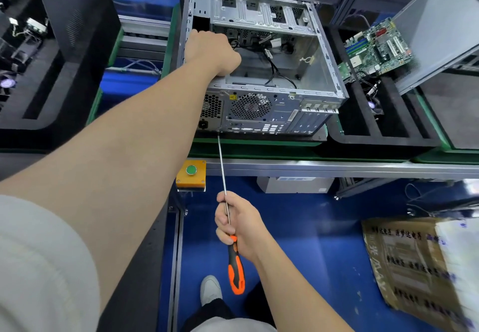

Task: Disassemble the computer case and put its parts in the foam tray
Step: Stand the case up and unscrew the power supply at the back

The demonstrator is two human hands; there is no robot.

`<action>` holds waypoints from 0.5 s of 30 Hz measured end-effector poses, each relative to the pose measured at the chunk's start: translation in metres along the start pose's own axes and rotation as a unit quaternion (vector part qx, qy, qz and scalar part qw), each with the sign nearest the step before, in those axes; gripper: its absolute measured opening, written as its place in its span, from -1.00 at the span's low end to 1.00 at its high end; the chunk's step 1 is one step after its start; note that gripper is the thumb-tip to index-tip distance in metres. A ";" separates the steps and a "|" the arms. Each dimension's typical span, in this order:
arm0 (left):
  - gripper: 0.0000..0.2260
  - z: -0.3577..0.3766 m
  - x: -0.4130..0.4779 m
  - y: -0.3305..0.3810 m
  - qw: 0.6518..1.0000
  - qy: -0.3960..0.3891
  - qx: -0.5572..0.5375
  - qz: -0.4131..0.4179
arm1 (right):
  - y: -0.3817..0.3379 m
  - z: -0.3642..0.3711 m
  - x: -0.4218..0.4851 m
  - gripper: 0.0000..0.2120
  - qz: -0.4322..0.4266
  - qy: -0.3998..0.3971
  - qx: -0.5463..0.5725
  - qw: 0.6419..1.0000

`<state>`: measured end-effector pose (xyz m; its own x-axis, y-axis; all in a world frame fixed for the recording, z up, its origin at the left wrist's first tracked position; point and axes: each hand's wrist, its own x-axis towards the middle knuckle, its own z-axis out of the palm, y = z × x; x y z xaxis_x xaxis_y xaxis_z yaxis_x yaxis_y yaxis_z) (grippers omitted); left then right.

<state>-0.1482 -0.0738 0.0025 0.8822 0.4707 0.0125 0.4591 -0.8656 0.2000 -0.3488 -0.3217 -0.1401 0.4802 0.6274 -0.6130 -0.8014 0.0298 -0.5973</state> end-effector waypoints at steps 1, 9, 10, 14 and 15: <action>-0.64 0.000 0.000 0.000 1.000 0.000 0.000 -0.001 | 0.003 -0.003 -0.003 -0.81 -0.007 -0.041 0.024 0.999; -0.65 0.001 -0.002 0.000 1.000 0.010 0.006 -0.001 | 0.020 -0.005 -0.002 -0.71 0.075 -0.164 0.227 0.957; -0.65 0.000 -0.002 0.001 1.000 0.011 0.006 -0.002 | 0.020 -0.003 -0.002 -0.69 0.069 -0.135 0.205 0.967; -0.64 0.000 -0.003 0.000 1.000 0.007 0.011 -0.002 | 0.015 0.003 -0.004 -0.67 0.016 0.027 -0.016 0.999; -0.64 0.000 -0.003 0.001 1.000 0.006 0.014 -0.003 | 0.013 0.003 -0.004 -0.66 -0.014 0.080 -0.088 0.993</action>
<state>-0.1502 -0.0761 0.0023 0.8786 0.4770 0.0230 0.4664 -0.8675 0.1729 -0.3626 -0.3211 -0.1440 0.5638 0.4962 -0.6602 -0.7187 -0.0991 -0.6882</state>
